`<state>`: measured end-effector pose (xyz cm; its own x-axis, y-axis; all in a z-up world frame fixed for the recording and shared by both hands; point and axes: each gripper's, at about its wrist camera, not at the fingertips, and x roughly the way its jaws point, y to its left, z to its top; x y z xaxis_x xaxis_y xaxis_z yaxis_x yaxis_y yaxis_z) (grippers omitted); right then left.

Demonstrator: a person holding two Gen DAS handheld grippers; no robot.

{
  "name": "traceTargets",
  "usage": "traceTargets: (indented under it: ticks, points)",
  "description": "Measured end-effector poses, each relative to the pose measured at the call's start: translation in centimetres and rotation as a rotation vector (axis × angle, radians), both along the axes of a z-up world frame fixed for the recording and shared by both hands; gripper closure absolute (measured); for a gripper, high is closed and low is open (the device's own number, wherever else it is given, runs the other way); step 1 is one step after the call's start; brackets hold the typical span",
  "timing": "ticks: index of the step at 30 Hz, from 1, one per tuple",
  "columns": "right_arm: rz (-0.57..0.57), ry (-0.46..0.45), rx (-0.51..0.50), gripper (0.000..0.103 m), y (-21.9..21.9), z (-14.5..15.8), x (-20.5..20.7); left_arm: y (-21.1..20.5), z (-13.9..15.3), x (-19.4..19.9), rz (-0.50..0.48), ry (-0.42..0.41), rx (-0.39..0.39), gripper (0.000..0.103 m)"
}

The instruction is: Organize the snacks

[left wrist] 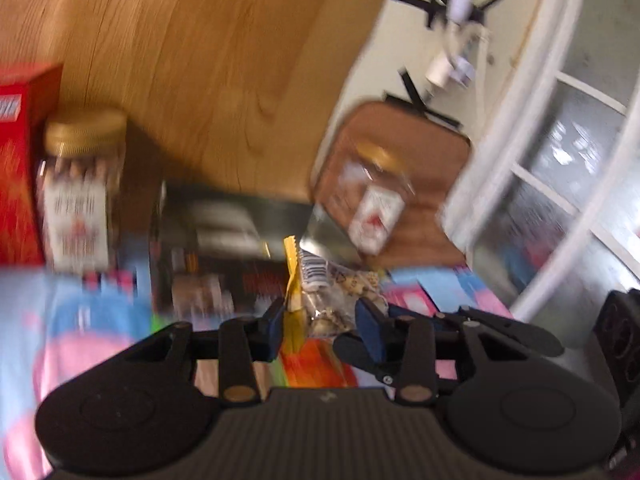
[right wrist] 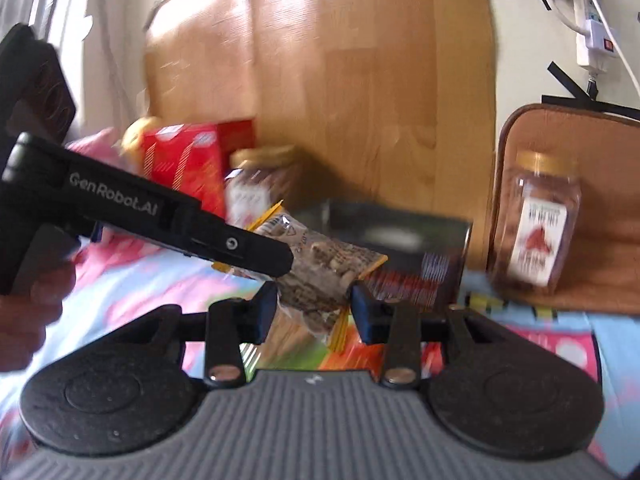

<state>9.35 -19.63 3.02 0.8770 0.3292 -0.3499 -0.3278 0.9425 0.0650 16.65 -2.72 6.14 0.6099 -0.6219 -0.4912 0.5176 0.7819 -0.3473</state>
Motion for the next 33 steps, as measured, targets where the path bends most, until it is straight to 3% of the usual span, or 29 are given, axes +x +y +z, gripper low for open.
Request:
traceTargets:
  ticks: [6,10,15,20,23,25,30,33]
  points:
    - [-0.069,0.03,0.003,0.055,-0.5,-0.4,7.9,-1.7,-1.0,7.3,0.132,-0.011,0.01,0.061]
    - [-0.116,0.06,0.022,0.051,-1.7,-0.5,8.2,-1.6,-2.7,9.2,0.221,0.042,0.043,0.054]
    - [-0.112,0.026,0.16,0.051,-6.0,0.1,1.3,0.9,-2.7,5.0,0.154,0.029,-0.072,0.054]
    - [-0.113,0.076,0.215,0.051,-9.0,-2.1,-6.2,-0.7,-4.0,-0.8,-0.036,0.051,-0.097,0.054]
    - [-0.136,0.115,0.2,0.05,-9.0,-3.7,-8.9,-2.9,-5.3,-3.7,-0.151,0.072,-0.089,0.051]
    - [-0.135,0.144,0.177,0.05,-8.5,-4.6,-8.9,-4.7,-6.0,-5.1,-0.197,0.055,-0.043,0.048]
    - [-0.126,0.154,-0.03,0.05,-6.0,-5.4,-7.8,-8.1,-7.1,-6.3,-0.237,0.061,0.054,0.048]
    - [-0.117,0.163,-0.088,0.051,-5.2,-6.1,-7.1,-9.2,-7.6,-6.4,-0.225,0.062,0.091,0.052]
